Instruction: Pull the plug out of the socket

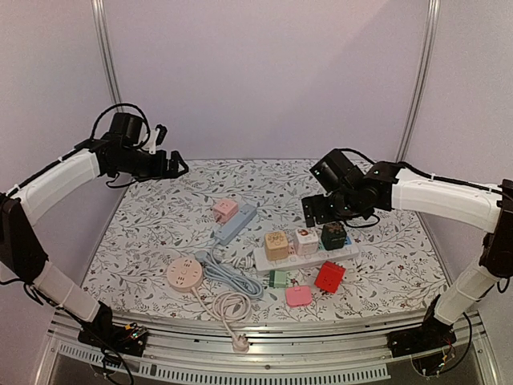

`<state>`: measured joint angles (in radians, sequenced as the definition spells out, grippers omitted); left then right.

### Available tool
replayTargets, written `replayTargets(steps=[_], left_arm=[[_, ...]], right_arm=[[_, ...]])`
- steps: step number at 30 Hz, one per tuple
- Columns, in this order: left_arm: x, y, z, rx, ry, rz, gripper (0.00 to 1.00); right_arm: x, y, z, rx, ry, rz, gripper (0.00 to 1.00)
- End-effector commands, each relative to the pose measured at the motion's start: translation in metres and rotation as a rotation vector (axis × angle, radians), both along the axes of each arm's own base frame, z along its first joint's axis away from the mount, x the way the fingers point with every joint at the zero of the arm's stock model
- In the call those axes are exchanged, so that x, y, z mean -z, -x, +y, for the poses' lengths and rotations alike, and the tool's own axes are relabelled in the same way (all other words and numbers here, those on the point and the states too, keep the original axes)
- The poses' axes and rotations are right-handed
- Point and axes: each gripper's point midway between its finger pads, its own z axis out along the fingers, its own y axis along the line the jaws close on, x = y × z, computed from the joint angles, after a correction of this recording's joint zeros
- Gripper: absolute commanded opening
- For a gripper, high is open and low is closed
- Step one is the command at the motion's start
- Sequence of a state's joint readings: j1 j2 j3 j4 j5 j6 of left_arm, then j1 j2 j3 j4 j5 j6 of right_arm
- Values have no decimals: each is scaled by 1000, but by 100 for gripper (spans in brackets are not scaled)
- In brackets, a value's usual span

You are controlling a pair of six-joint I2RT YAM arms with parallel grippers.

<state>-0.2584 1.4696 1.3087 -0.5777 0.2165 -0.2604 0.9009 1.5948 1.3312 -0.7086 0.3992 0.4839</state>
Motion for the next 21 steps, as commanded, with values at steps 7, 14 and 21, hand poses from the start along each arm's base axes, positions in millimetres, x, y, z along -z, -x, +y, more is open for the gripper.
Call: replayTargets(steps=[7, 14, 21], left_arm=[[-5, 13, -28, 99, -78, -67, 99], [0, 28, -62, 220, -79, -62, 99], [8, 63, -121, 441, -88, -61, 100]], right_arm=[[60, 3, -80, 154, 91, 149, 88], [80, -4, -76, 118, 110, 170, 83], [91, -14, -57, 63, 92, 185, 80]])
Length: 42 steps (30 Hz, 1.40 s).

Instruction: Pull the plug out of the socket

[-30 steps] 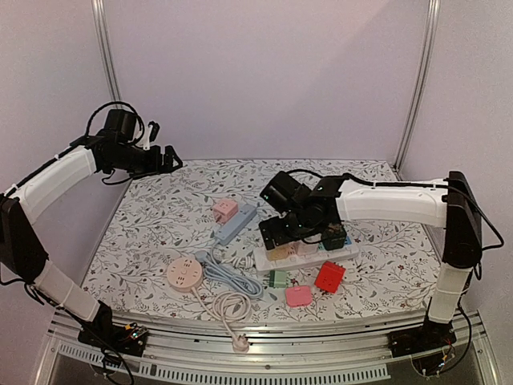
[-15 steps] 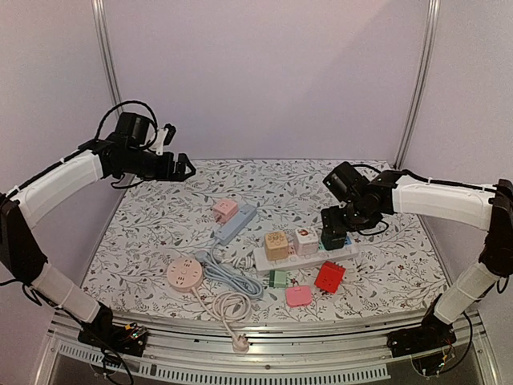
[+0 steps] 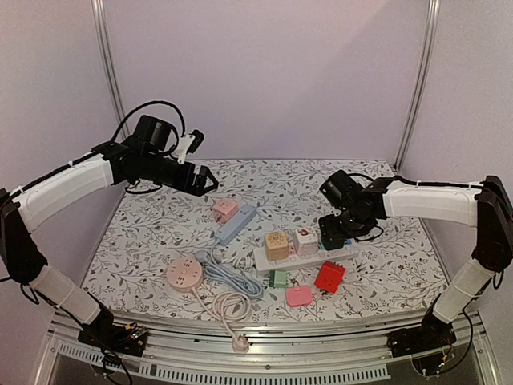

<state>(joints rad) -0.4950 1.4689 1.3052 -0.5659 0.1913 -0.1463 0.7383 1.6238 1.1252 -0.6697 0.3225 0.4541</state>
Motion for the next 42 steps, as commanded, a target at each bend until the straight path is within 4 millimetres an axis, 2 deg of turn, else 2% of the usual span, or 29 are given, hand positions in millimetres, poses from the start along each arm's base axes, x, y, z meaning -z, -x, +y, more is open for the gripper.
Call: replayTargets(steps=[1, 6, 8, 10, 14, 19, 23, 28, 34, 37, 42], left_arm=[[9, 28, -44, 180, -11, 15, 100], [17, 58, -96, 316, 16, 53, 99], [26, 63, -116, 338, 34, 55, 100], [35, 65, -137, 362, 66, 51, 100], [48, 64, -183, 440, 131, 42, 100], [63, 60, -217, 506, 102, 15, 100], [82, 58, -228, 526, 63, 1, 99], [104, 57, -230, 531, 21, -19, 100], [130, 76, -239, 625, 15, -47, 99], [142, 76, -239, 620, 9, -40, 99], [149, 75, -244, 625, 13, -37, 98]], right_arm=[[9, -10, 15, -39, -24, 11, 79], [19, -12, 19, -43, -25, 27, 62], [19, -11, 24, -57, -44, 34, 48], [19, -9, 28, -78, -58, 46, 39], [17, -3, 32, -102, -85, 56, 36], [9, 8, 42, -138, -146, 49, 35], [7, 13, 48, -149, -153, 45, 35], [7, 16, 50, -146, -164, 43, 35], [6, 17, 49, -143, -164, 38, 35], [7, 19, 48, -139, -165, 40, 35], [8, 20, 45, -128, -164, 43, 35]])
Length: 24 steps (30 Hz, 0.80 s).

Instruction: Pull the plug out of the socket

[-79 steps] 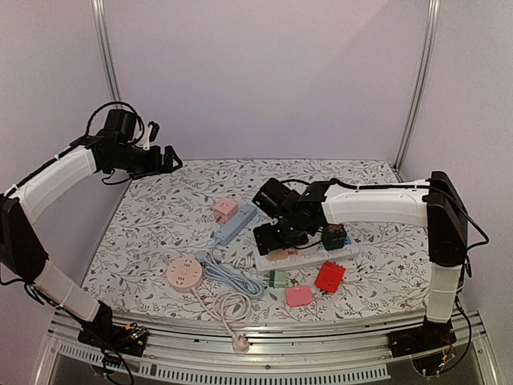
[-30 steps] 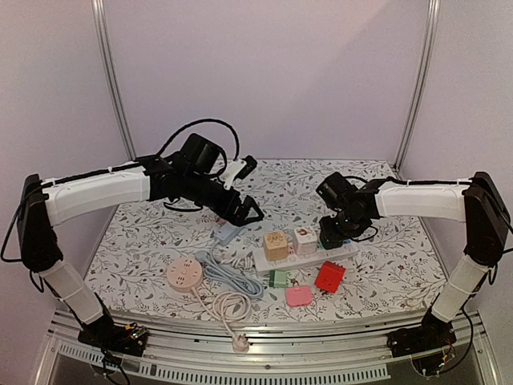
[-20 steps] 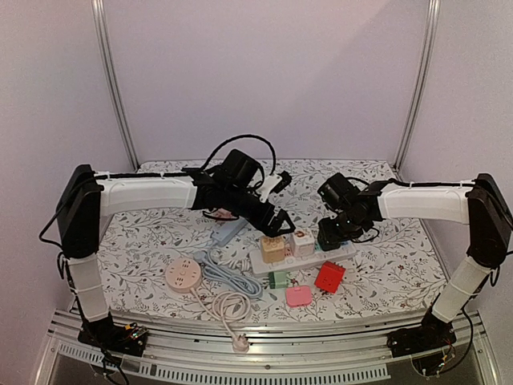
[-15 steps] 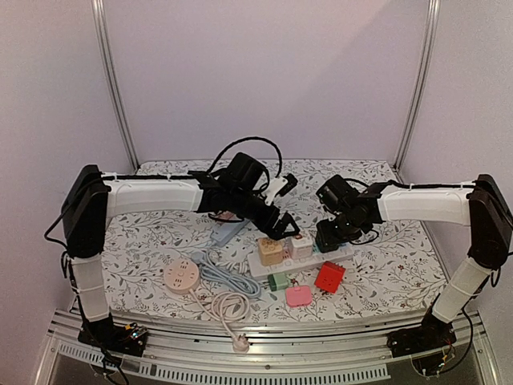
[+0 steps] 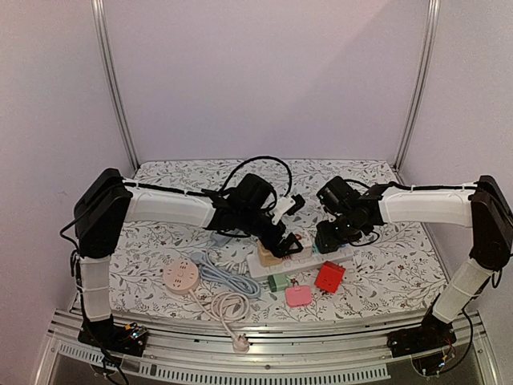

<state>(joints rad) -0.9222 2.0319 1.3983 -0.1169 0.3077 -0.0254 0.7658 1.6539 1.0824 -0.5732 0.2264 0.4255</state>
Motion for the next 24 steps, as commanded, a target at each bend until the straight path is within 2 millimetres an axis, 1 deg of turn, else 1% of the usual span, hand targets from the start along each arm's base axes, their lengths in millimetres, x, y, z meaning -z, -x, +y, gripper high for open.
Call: replayTargets(steps=[1, 6, 10, 15, 19, 21, 24], left_arm=[[7, 3, -11, 37, 26, -19, 98], [10, 5, -16, 60, 30, -8, 91], [16, 8, -17, 102, 18, -18, 82], [17, 6, -20, 109, 18, -28, 74], [18, 5, -22, 105, 6, -38, 72], [22, 6, -20, 110, -6, -35, 69], [29, 10, -18, 119, -21, -30, 60]], right_arm=[[-11, 11, 18, -34, -97, 6, 35], [-13, 10, 18, -31, -99, 2, 35], [-12, 9, 19, -31, -95, 2, 35], [-10, 8, 22, -31, -99, 14, 35], [-10, 7, 21, -27, -97, 11, 36], [-10, 8, 21, -25, -95, 10, 36], [-9, 8, 21, -25, -96, 14, 36]])
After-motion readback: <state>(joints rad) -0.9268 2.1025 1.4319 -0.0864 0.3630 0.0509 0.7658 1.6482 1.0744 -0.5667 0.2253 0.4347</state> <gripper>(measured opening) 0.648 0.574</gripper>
